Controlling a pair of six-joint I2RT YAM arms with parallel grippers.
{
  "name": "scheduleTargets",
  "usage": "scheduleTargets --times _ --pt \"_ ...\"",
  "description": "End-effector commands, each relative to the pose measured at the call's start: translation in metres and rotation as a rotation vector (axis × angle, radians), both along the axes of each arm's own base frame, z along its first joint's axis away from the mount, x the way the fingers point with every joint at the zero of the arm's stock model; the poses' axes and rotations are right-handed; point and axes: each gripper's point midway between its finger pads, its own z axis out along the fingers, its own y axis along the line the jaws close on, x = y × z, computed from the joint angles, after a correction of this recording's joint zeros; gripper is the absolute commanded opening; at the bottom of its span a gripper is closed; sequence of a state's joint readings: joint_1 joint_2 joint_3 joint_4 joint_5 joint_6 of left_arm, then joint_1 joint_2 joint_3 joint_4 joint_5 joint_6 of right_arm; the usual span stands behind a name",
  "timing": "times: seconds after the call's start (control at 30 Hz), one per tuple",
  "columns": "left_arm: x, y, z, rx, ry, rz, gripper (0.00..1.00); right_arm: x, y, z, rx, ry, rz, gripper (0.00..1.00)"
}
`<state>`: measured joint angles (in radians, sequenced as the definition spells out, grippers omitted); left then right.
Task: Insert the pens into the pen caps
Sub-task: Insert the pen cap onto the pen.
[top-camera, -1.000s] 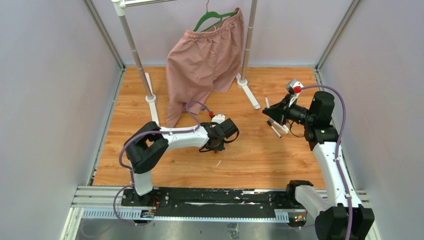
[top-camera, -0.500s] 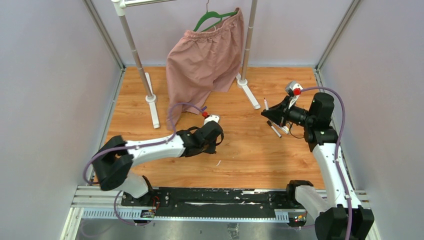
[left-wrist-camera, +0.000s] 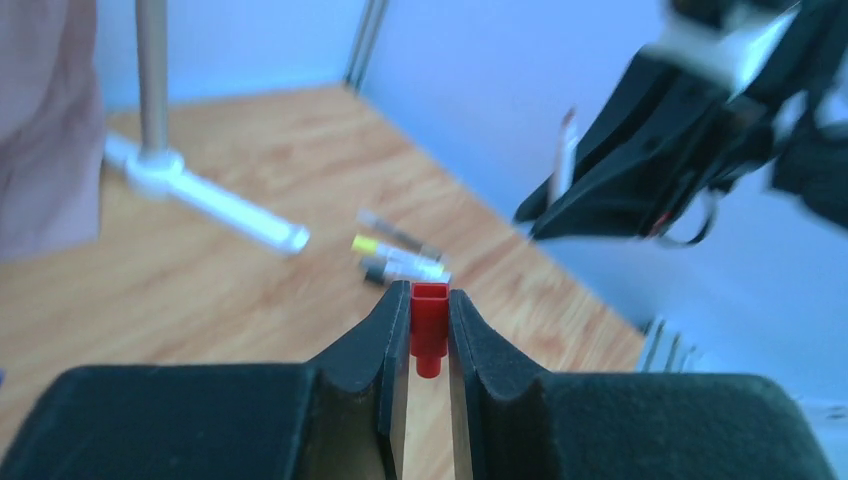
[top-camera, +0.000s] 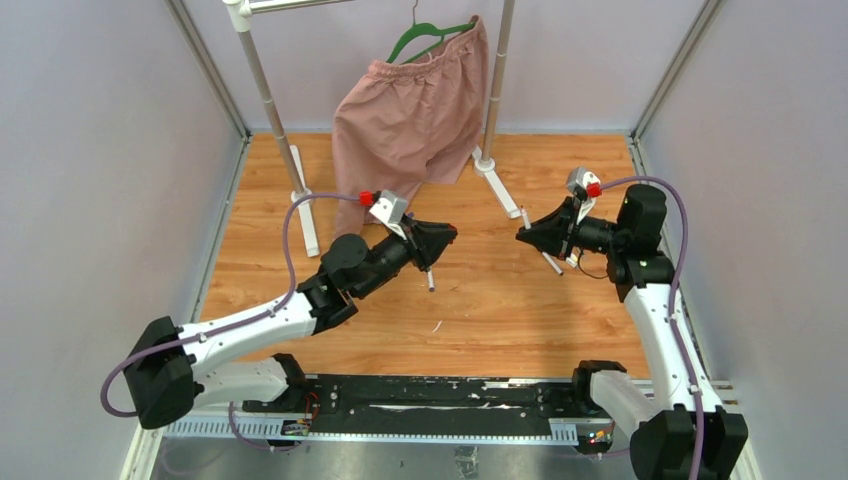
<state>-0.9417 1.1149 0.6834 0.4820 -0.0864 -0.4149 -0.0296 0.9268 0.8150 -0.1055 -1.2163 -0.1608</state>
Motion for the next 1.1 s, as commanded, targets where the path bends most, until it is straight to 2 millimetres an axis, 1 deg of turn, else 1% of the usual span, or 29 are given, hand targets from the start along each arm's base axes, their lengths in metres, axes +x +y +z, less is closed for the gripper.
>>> scheduleTargets --times 0.0,0.07,0.2,0.33,0.37,0.53,0.7,0.87,1.07 --pt "-0.014 0.01 0.08 -0.305 -0.241 -0.04 0.0 -0.012 0.003 0.007 0.029 0.0 0.088 0.0" --pt "-0.017 0.015 0.089 -0.396 -0.253 -0.041 0.0 -0.015 0.005 0.008 0.047 0.015 0.116 0.0" --pt "-0.016 0.017 0.095 -0.523 -0.244 -0.042 0.0 -0.02 0.013 0.011 0.085 0.038 0.165 0.0" --pt "-0.019 0.02 0.107 -0.695 -0.275 -0.069 0.0 -0.024 0.018 0.011 0.094 0.057 0.189 0.0" --pt "-0.016 0.016 0.108 -0.696 -0.274 -0.069 0.0 -0.029 0.025 0.011 0.096 0.07 0.217 0.0" --pt "-0.009 -0.006 0.113 -0.705 -0.266 -0.101 0.0 -0.034 0.038 0.005 0.095 0.099 0.245 0.0" --pt "-0.011 -0.017 0.121 -0.715 -0.28 -0.101 0.0 -0.039 0.052 -0.003 0.086 0.114 0.281 0.0" --pt "-0.012 -0.023 0.12 -0.725 -0.258 -0.115 0.0 -0.042 0.058 -0.003 0.082 0.116 0.293 0.0" --pt "-0.015 -0.031 0.112 -0.721 -0.229 -0.136 0.0 -0.044 0.059 0.0 0.083 0.112 0.298 0.0"
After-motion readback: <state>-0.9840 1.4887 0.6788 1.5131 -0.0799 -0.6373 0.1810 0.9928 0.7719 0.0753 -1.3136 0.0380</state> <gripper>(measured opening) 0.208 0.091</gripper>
